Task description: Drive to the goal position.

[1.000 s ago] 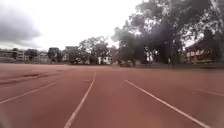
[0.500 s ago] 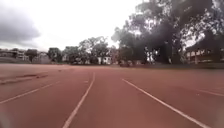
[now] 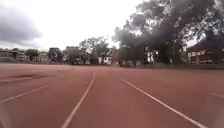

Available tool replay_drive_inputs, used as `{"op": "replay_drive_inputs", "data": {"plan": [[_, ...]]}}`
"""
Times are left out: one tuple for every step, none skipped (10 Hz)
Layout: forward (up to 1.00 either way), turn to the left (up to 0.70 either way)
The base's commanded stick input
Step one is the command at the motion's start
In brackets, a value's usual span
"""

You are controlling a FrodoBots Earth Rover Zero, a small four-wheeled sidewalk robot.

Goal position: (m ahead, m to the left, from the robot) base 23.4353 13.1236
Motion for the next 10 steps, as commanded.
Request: {"op": "replay_drive_inputs", "data": {"plan": [[0.45,0.00],[0.45,0.00],[0.45,0.00],[0.45,0.00],[0.45,0.00],[0.45,0.00],[0.45,0.00],[0.45,0.00],[0.45,0.00],[0.45,0.00]]}}
